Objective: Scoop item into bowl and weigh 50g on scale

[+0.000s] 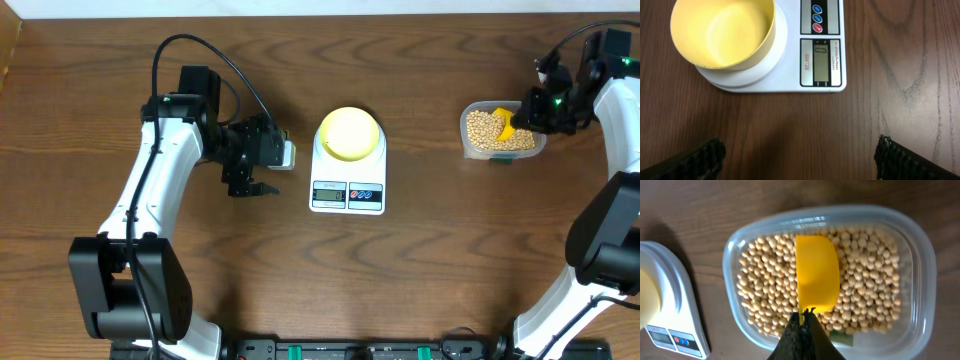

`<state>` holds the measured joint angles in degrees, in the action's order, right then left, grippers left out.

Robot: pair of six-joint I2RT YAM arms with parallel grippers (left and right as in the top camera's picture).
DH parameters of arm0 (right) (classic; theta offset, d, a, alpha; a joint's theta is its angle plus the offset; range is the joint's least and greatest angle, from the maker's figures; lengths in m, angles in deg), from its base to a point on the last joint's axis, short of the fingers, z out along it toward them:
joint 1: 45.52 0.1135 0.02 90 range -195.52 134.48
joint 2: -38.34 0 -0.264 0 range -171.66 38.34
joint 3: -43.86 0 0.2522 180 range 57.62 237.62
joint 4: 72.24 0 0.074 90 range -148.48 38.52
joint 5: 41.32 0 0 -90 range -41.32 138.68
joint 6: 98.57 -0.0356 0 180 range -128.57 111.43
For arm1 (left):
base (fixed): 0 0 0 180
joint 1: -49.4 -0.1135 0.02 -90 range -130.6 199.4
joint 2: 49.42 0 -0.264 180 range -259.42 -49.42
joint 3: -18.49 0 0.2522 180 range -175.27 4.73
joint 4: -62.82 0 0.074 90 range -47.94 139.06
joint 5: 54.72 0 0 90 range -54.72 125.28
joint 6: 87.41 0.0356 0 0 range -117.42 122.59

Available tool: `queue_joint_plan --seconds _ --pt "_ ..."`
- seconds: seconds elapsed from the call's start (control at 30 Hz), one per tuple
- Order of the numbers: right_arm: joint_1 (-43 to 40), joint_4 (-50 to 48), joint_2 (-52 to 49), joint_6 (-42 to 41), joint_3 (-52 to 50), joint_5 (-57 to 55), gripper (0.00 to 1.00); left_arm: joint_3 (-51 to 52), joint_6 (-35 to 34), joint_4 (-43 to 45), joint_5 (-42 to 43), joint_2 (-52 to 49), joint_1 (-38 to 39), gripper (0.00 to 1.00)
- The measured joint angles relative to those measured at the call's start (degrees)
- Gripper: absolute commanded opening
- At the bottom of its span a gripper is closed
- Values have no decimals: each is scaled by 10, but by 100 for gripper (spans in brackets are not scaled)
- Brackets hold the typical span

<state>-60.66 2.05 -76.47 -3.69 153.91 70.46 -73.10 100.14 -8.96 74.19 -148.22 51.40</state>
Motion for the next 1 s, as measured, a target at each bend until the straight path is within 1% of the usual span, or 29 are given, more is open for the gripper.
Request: queue_joint_plan --seconds 0.23,0.37,0.5,0.83,1.0 --pt "0 32 0 20 5 -8 1 0 0 0 0 0 0 98" --pt "0 76 0 23 30 -13 1 0 0 0 0 0 0 98" --pt "8 87 0 24 54 -27 1 0 0 0 0 0 0 98" --pt "68 86 0 25 58 -149 1 0 0 0 0 0 0 97" --pt "100 106 0 27 94 -186 1 0 0 0 0 0 0 98"
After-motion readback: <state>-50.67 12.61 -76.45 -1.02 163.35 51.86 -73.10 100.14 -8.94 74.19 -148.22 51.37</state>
